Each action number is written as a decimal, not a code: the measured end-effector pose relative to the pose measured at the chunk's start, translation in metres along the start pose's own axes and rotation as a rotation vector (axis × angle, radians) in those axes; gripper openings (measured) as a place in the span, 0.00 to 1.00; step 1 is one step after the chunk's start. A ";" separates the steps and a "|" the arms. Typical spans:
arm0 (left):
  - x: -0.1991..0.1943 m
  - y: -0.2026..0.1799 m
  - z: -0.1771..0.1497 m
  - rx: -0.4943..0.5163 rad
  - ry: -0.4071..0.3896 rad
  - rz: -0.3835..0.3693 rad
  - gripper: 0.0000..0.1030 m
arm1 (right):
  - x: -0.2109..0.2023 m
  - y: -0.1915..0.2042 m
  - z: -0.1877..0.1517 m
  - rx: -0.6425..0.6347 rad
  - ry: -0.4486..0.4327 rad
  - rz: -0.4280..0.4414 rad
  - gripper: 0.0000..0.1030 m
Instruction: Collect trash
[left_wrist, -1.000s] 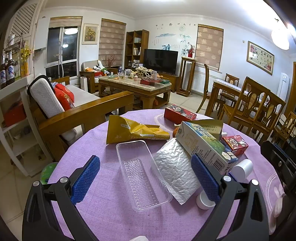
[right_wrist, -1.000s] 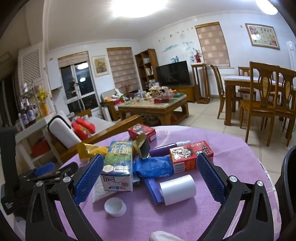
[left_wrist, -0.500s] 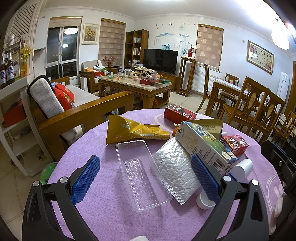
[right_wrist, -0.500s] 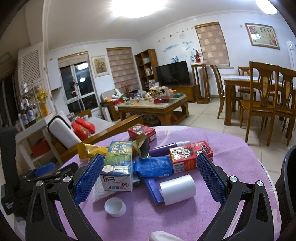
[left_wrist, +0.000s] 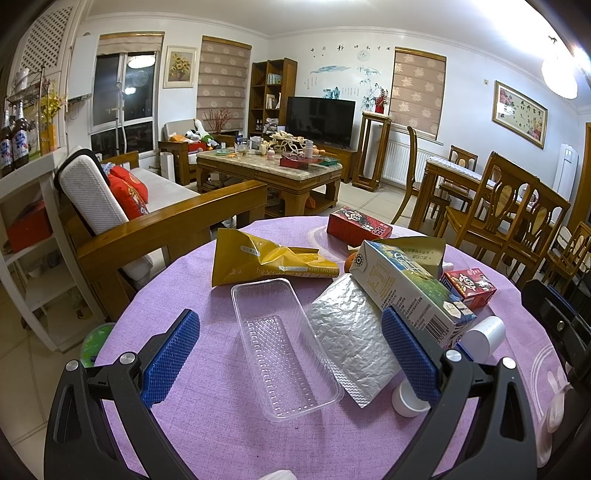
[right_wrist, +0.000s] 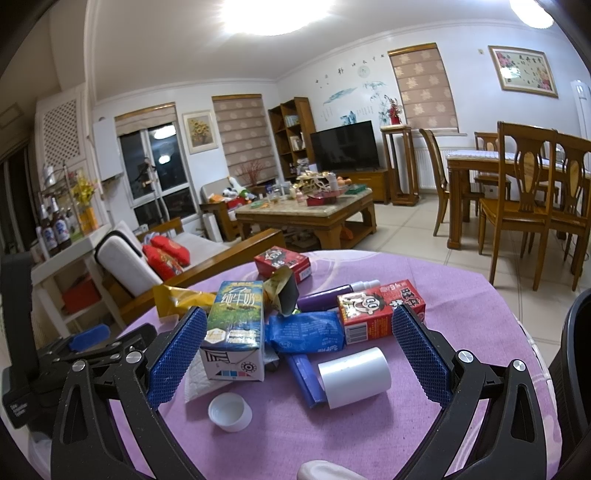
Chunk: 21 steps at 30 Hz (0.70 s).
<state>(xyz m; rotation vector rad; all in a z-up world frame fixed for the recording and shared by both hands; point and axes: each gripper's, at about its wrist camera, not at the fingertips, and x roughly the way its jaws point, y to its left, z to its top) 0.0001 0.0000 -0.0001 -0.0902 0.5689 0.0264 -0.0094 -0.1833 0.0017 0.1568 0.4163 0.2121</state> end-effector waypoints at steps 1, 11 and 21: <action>0.000 0.000 0.000 0.000 0.000 0.000 0.95 | 0.001 0.000 0.000 0.000 0.000 0.000 0.96; 0.006 0.012 0.000 -0.050 0.048 -0.027 0.95 | 0.005 -0.002 -0.003 -0.003 0.015 0.006 0.96; 0.035 0.029 -0.014 -0.117 0.285 -0.153 0.95 | 0.036 0.041 0.009 -0.163 0.139 0.039 0.96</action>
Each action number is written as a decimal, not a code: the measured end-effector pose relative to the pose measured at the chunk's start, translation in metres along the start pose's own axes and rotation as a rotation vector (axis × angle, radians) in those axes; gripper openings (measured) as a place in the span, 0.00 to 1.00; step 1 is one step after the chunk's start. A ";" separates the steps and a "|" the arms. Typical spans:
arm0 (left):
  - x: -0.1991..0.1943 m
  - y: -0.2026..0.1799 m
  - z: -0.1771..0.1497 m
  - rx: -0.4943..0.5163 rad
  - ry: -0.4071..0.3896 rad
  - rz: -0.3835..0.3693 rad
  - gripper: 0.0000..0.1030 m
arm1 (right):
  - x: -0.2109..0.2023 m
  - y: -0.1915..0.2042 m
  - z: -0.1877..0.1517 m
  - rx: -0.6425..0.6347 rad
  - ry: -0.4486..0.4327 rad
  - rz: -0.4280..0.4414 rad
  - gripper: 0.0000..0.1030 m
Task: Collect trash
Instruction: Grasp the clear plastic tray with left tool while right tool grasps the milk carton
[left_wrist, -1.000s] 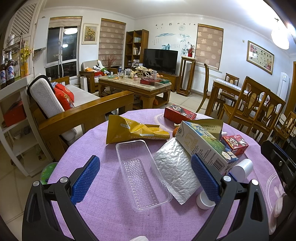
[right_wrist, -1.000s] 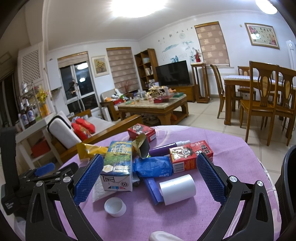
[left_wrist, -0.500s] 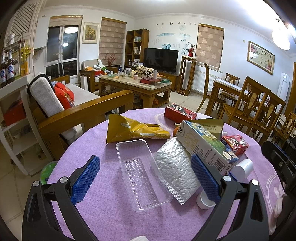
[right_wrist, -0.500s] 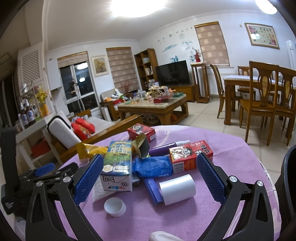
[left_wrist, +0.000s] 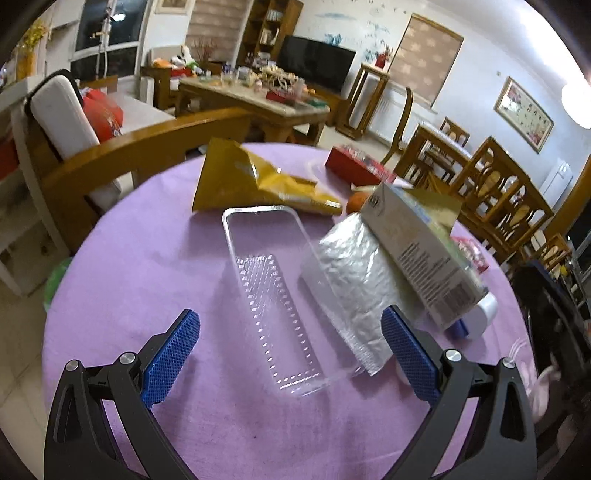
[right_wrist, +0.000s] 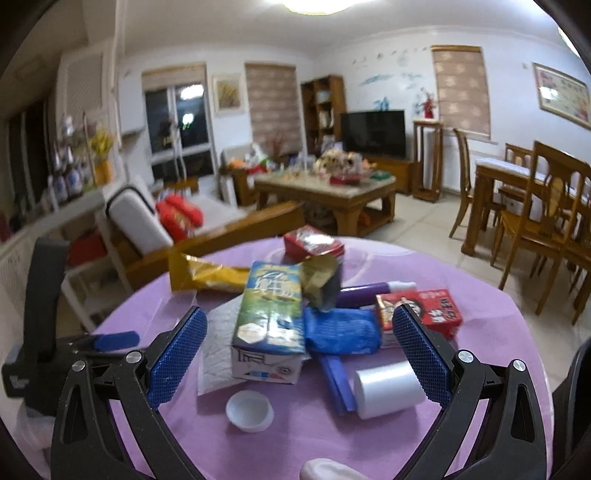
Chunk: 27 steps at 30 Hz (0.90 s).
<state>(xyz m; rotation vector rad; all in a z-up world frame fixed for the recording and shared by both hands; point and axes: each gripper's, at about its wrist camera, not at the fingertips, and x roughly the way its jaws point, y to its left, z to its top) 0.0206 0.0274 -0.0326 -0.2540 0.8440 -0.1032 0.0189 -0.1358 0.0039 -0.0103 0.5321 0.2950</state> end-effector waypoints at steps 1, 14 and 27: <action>0.002 0.002 -0.002 -0.011 0.022 -0.012 0.95 | 0.006 0.002 0.003 -0.003 0.023 0.002 0.96; 0.001 0.025 -0.001 -0.075 0.044 -0.068 0.54 | 0.070 0.017 0.001 -0.019 0.214 0.038 0.76; -0.015 0.034 0.002 -0.070 -0.021 -0.149 0.53 | 0.052 0.015 -0.004 0.055 0.189 0.100 0.49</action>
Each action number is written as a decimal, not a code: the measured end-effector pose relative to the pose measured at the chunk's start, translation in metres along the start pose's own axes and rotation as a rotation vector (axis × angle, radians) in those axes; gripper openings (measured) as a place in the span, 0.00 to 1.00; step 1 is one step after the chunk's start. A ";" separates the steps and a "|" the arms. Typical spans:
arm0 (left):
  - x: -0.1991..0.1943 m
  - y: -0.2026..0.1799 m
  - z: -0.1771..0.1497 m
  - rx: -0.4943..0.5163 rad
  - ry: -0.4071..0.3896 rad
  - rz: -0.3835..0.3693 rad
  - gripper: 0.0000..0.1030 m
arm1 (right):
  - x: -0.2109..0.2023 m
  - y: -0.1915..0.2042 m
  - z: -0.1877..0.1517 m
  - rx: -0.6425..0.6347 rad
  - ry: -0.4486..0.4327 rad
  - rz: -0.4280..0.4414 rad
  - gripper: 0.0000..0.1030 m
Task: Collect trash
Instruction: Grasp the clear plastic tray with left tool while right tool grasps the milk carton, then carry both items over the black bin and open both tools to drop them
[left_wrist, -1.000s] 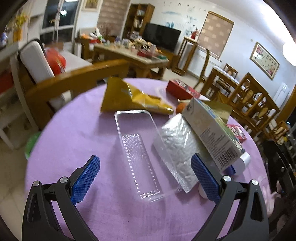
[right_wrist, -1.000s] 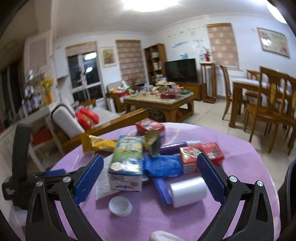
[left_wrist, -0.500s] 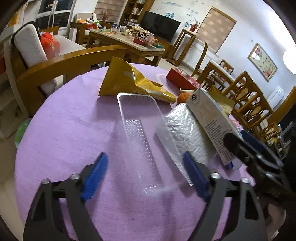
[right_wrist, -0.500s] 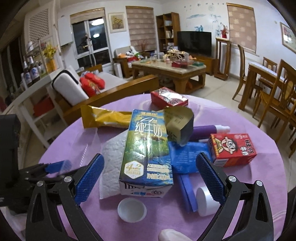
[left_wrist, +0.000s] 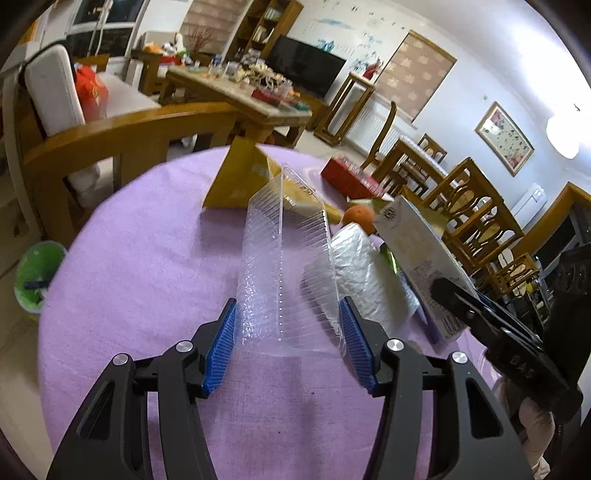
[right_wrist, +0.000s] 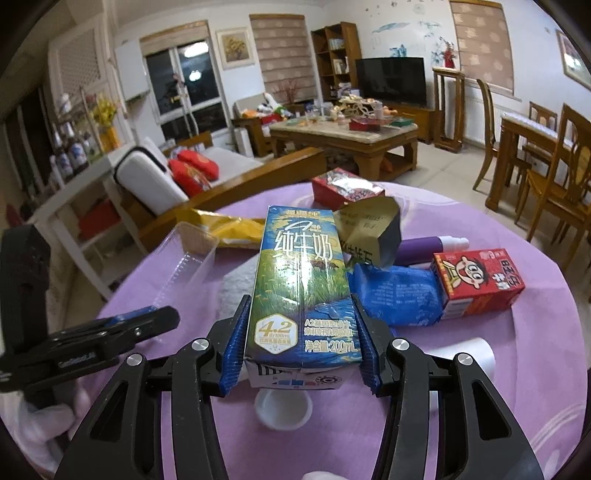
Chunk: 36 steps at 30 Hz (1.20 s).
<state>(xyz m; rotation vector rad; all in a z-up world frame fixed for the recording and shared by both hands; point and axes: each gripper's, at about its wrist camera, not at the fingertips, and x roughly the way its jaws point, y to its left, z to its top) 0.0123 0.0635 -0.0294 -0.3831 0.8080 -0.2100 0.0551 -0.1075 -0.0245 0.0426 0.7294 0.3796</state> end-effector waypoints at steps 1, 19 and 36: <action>-0.003 -0.001 0.000 0.001 -0.013 -0.011 0.53 | -0.007 -0.001 -0.001 0.015 -0.010 0.011 0.49; -0.012 -0.121 -0.017 0.222 -0.070 -0.215 0.53 | -0.164 -0.089 -0.051 0.231 -0.311 -0.047 0.49; 0.073 -0.316 -0.070 0.507 0.116 -0.460 0.53 | -0.304 -0.302 -0.162 0.581 -0.449 -0.470 0.49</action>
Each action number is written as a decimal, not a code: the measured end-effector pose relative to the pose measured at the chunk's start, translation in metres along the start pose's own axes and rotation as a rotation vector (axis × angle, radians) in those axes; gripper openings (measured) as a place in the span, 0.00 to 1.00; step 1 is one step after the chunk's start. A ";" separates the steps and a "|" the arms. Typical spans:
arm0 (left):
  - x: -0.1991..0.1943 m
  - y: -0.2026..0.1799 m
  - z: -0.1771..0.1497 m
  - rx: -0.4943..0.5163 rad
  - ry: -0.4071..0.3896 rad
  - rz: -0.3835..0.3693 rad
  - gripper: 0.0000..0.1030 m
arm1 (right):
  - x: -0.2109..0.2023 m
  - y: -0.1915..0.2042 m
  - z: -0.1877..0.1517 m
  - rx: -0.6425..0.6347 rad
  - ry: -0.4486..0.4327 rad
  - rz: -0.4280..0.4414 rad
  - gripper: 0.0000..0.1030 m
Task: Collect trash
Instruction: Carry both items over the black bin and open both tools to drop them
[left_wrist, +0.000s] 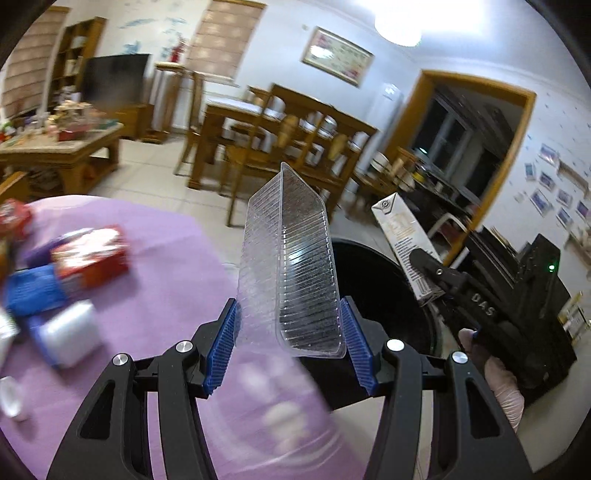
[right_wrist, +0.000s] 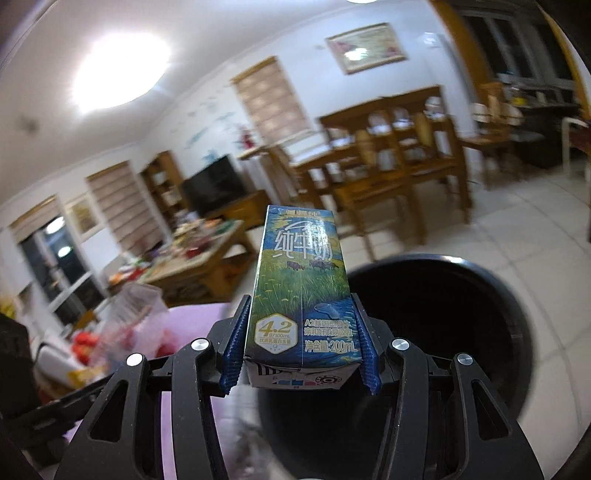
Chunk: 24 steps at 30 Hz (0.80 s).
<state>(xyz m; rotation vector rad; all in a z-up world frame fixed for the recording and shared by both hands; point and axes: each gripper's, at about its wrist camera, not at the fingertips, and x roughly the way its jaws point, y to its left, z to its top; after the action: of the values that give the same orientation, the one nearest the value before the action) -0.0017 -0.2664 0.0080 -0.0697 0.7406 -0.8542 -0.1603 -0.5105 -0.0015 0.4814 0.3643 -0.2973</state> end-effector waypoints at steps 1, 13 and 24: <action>0.007 -0.006 -0.001 0.007 0.013 -0.012 0.53 | -0.001 -0.014 0.000 0.011 0.003 -0.024 0.49; 0.093 -0.058 -0.010 0.068 0.217 -0.037 0.53 | 0.010 -0.082 -0.026 0.047 0.083 -0.131 0.49; 0.112 -0.068 -0.021 0.099 0.319 -0.012 0.53 | 0.042 -0.088 -0.022 0.045 0.130 -0.148 0.49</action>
<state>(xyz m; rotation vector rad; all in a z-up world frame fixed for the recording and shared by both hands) -0.0118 -0.3857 -0.0480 0.1543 0.9953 -0.9236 -0.1601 -0.5819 -0.0717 0.5208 0.5224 -0.4195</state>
